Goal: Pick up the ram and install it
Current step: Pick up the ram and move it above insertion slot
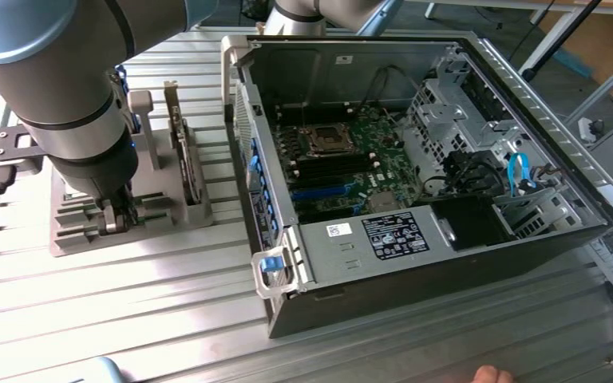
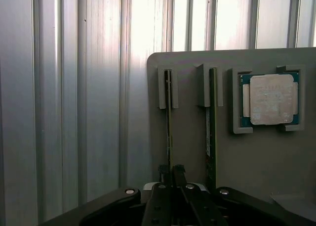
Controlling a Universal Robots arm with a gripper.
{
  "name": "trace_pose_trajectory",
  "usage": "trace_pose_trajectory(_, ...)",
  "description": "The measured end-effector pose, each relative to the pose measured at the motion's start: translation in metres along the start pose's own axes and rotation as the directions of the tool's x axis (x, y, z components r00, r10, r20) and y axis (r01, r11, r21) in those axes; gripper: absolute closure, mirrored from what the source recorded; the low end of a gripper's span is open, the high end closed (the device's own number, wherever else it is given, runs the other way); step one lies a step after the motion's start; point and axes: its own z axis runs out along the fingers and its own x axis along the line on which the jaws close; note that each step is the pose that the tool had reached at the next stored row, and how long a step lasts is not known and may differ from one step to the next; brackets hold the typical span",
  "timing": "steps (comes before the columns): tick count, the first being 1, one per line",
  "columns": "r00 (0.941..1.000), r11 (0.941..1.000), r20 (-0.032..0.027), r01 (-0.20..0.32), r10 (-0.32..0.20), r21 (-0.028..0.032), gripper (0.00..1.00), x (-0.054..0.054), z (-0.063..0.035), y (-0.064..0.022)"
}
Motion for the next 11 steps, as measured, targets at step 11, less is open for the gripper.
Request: trace_pose_trajectory(11,1.0,1.0,0.0,0.0,0.0,0.0,0.86,-0.0002,-0.0068,-0.0007)
